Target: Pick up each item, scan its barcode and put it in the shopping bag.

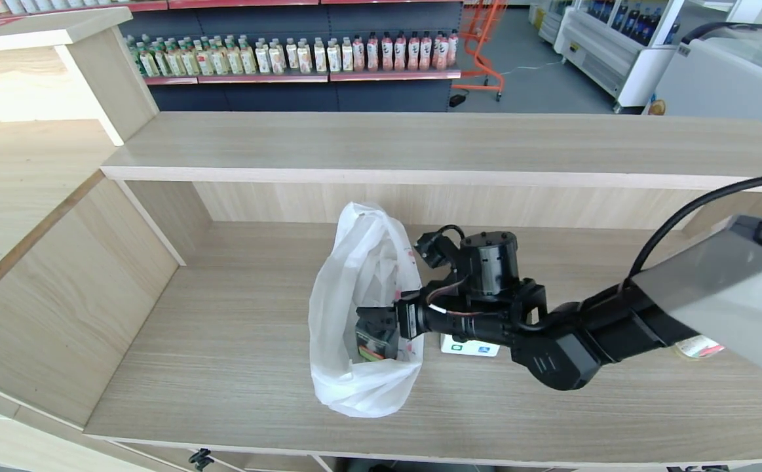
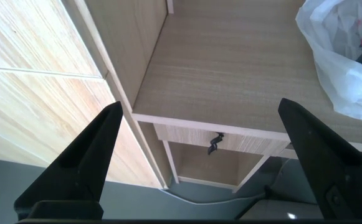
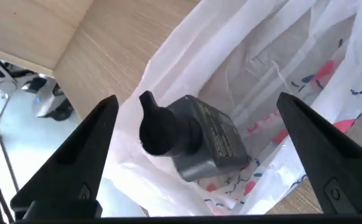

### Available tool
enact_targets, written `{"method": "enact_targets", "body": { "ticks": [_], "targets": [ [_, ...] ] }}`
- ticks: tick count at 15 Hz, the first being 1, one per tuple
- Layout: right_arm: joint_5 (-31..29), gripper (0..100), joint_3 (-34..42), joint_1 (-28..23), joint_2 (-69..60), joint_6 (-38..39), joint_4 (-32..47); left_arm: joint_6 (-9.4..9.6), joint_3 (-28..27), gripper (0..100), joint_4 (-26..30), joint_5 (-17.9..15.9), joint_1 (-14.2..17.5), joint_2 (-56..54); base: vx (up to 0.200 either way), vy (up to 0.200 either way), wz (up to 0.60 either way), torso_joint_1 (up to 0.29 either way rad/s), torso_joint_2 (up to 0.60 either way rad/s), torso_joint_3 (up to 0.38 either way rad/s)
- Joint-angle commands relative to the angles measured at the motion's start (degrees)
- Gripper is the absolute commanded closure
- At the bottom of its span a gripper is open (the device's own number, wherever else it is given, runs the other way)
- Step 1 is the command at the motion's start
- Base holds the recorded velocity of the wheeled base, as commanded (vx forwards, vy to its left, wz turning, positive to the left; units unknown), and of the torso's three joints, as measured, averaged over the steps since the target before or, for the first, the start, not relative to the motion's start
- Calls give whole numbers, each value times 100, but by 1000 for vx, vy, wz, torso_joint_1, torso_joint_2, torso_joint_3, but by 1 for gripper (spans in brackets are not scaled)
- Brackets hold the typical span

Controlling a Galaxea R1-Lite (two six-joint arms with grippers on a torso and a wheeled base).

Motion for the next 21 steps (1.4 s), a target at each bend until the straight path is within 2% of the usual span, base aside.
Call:
{"method": "enact_targets", "body": {
  "ticks": [1,3,4,5,6,8,9,11,13,21],
  "targets": [
    [119,0,638,-412,-1524,841,538,0,0,0,1,1,0,-1,0,0,0,0,0,0],
    [392,0,1280,-667,-2720,1008,1276,0,0,0,1,1,0,-1,0,0,0,0,0,0],
    [374,0,1658,-737,-3546,1298,1619,0,0,0,1,1,0,-1,0,0,0,0,0,0],
    [348,0,1754,-939,-4012,1228,1953,0,0,0,1,1,0,-1,0,0,0,0,0,0],
    [339,0,1851,-1203,-4416,823,2410,0,0,0,1,1,0,-1,0,0,0,0,0,0],
    [304,0,1904,-1335,-4521,542,2568,0,0,0,1,1,0,-1,0,0,0,0,0,0],
    [-452,0,2264,-2231,-4644,-557,2858,0,0,0,1,1,0,-1,0,0,0,0,0,0],
    [-557,0,2326,-2477,-4820,-513,2884,0,0,0,1,1,0,-1,0,0,0,0,0,0],
    [-548,0,2317,-2591,-4882,-513,2884,0,0,0,1,1,0,8,0,0,0,0,0,0],
    [-575,0,2326,-2644,-4926,6,3157,-18,0,0,1,1,0,-1,0,-200,0,4,2,2]
  ]
}}
